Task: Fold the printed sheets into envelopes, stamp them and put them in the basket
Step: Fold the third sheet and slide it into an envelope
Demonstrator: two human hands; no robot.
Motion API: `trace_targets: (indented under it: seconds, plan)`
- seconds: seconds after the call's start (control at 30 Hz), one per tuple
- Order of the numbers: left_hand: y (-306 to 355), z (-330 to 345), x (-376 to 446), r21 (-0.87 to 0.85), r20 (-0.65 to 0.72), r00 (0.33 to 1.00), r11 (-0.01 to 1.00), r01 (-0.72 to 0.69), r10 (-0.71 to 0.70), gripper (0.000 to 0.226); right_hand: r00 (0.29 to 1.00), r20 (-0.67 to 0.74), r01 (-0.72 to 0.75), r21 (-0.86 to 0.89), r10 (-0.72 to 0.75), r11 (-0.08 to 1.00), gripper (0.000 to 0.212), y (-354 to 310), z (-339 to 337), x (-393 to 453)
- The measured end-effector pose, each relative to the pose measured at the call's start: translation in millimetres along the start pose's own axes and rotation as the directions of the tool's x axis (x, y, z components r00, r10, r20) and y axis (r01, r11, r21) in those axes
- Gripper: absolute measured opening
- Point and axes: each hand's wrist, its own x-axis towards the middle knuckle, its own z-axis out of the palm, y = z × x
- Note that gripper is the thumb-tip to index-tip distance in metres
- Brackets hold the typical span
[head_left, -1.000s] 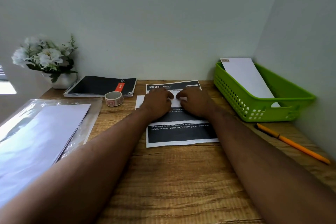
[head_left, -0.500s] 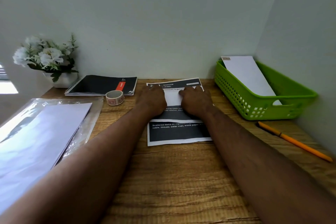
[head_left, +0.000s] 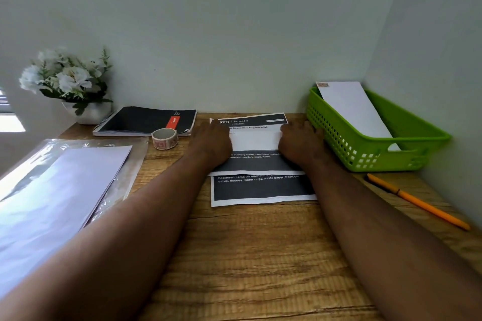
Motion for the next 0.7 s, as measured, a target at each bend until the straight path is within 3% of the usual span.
trace_targets:
  seconds: [0.07,0.13,0.27,0.5,0.6,0.7]
  plan:
    - [0.4,3.4,2.9,-0.098,0.021,0.999,0.995,-0.023,0.025,0.043,0.992,-0.057,0.114,0.071,-0.110,0.991,0.041,-3.0,0.1,1.0]
    - [-0.8,4.5,5.9,-0.136,0.039,0.999,0.991,-0.011,0.016,0.046,0.979,-0.013,0.203,0.174,-0.204,0.964,0.045,-8.3,2.7,2.3]
    - [-2.4,4.8,8.8,-0.158,0.040,0.999,0.987,-0.010,0.017,0.050,0.967,0.145,0.164,0.275,-0.209,0.947,0.051,-9.2,8.8,6.7]
    - [2.8,2.3,6.7,-0.199,0.015,0.995,0.976,-0.089,0.094,0.050,0.966,0.115,0.199,0.246,-0.232,0.949,0.052,-9.1,6.5,11.8]
    - [2.4,0.8,6.8,-0.206,-0.039,0.994,0.973,-0.104,0.098,0.050,0.975,0.003,0.208,0.312,-0.220,0.927,0.048,-6.2,4.9,10.8]
    - [2.1,-2.0,7.2,-0.227,-0.214,0.974,0.965,-0.129,0.079,0.048,0.941,-0.255,0.297,0.316,-0.221,0.901,0.042,-6.2,0.6,10.7]
